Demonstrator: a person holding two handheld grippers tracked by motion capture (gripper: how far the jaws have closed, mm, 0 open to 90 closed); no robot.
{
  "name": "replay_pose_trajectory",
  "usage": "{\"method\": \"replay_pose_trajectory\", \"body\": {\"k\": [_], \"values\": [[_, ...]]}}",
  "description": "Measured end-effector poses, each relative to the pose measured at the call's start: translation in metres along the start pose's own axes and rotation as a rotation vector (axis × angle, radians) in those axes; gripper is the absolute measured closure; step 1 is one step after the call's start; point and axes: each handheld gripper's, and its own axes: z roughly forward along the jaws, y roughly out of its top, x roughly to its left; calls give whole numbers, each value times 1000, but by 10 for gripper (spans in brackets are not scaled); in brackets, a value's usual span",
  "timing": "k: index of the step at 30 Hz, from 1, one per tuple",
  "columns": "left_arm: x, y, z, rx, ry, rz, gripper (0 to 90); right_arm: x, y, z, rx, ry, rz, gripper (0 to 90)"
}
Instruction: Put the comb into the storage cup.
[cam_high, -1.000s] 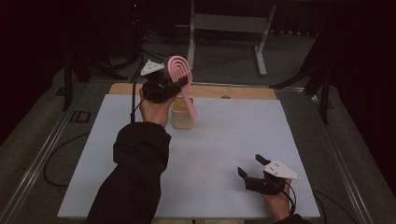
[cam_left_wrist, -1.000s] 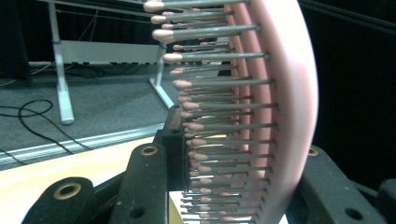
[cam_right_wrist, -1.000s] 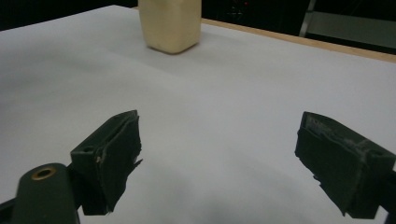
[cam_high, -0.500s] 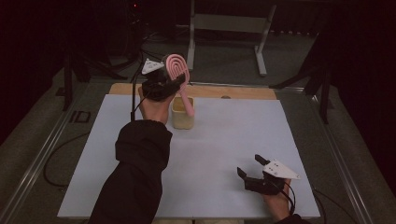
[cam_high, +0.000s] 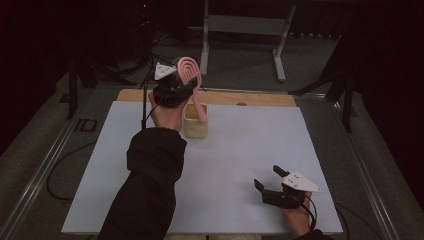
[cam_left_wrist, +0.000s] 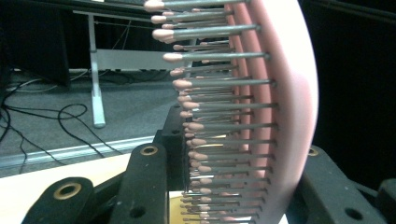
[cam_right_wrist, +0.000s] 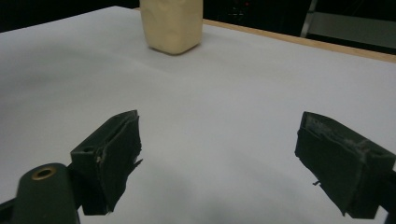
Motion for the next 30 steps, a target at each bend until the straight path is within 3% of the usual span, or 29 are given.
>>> {"method": "replay_pose_trajectory", "body": {"k": [16, 30], "values": [[5, -2, 9, -7, 50, -8, 645, -1, 0, -1, -4, 1, 2, 139], [5, -8, 21, -12, 52, -3, 645, -2, 1, -3, -12, -1, 7, 139]]}}
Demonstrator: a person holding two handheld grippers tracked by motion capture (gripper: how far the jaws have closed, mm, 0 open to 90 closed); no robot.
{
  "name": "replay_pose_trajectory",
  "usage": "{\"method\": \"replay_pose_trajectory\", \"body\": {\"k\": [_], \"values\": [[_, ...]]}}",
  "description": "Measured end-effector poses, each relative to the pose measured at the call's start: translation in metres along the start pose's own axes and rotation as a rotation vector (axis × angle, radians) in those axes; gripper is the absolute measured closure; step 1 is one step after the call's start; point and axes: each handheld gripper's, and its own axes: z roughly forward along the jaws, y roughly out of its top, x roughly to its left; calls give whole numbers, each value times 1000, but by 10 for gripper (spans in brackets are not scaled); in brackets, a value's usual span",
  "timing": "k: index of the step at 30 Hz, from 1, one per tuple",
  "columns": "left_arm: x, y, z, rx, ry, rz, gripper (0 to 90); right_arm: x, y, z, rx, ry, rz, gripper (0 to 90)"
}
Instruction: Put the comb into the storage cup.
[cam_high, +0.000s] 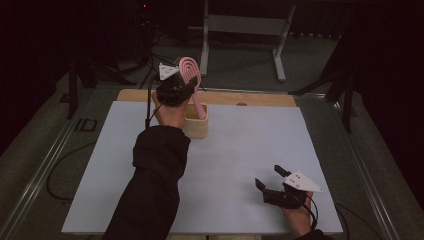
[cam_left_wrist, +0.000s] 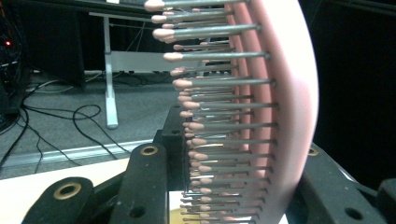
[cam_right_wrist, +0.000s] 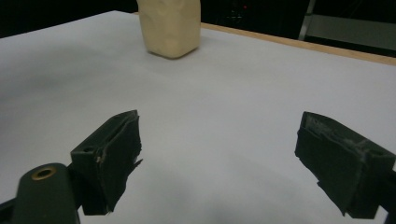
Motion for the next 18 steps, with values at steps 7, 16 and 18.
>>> {"method": "replay_pose_trajectory", "body": {"k": [7, 16, 18], "values": [[-3, -4, 5, 4, 5, 6, 645, -2, 0, -1, -3, -6, 6, 139], [-3, -4, 6, -1, 19, 8, 645, -2, 0, -1, -4, -7, 8, 139], [-2, -4, 7, -1, 21, 7, 645, -2, 0, -1, -4, -7, 9, 139]]}}
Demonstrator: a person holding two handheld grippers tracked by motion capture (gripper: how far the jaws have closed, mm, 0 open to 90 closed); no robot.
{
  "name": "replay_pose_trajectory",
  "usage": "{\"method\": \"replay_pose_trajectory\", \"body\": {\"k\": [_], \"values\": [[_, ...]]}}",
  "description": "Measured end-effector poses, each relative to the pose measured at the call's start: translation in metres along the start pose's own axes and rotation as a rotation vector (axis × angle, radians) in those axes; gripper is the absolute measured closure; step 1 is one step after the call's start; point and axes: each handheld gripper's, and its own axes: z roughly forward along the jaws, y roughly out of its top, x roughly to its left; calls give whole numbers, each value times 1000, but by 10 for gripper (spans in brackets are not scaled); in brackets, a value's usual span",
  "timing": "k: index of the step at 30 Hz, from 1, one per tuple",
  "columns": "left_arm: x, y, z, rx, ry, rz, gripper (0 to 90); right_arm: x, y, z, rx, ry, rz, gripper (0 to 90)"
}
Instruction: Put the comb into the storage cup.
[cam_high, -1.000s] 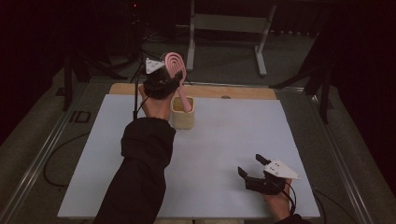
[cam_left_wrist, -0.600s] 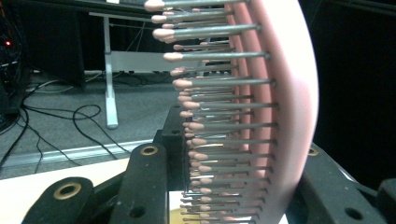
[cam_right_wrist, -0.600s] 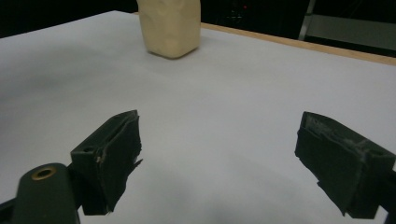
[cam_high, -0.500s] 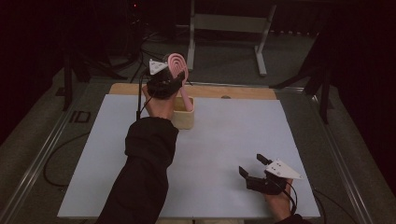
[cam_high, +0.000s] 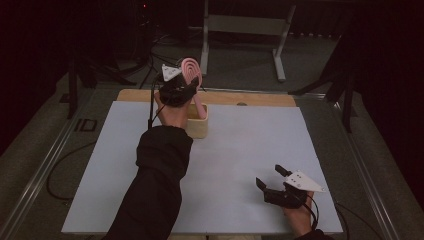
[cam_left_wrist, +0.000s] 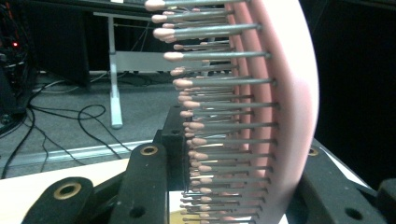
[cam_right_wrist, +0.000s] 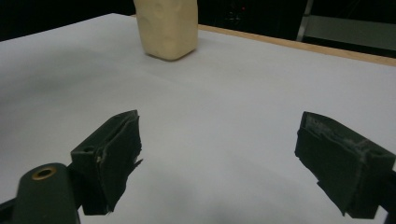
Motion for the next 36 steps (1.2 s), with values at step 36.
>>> {"method": "replay_pose_trajectory", "body": {"k": [36], "values": [[5, -24, 6, 34, -10, -23, 644, -1, 0, -1, 0, 0, -2, 139]]}}
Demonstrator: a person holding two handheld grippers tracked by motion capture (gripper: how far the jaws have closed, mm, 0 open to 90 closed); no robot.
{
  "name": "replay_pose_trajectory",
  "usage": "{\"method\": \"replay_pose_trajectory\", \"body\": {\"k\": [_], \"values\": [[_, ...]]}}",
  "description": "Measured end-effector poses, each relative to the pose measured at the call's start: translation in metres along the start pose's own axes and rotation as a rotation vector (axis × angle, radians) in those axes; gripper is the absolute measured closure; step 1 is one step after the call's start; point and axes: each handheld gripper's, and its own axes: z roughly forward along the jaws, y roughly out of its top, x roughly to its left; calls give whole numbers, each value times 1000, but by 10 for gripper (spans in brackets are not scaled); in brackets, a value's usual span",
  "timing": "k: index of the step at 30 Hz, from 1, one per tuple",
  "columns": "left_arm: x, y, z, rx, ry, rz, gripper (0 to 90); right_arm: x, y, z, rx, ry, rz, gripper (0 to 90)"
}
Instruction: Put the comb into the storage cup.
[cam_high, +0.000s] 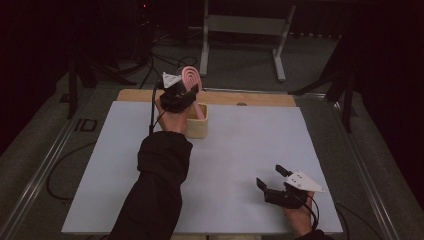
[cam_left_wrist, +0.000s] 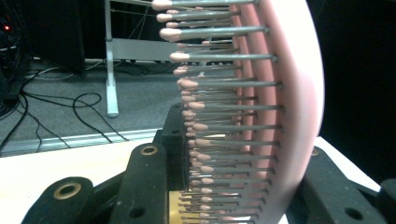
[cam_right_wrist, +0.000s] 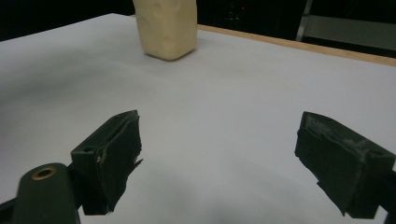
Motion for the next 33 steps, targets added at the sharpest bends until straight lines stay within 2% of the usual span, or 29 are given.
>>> {"method": "replay_pose_trajectory", "body": {"k": [9, 33], "values": [[6, -13, 2, 8, -2, -42, 644, 0, 0, 0, 0, 3, 2, 139], [9, -27, 6, 35, -3, -43, 644, 1, -1, 1, 6, 3, 1, 139]]}}
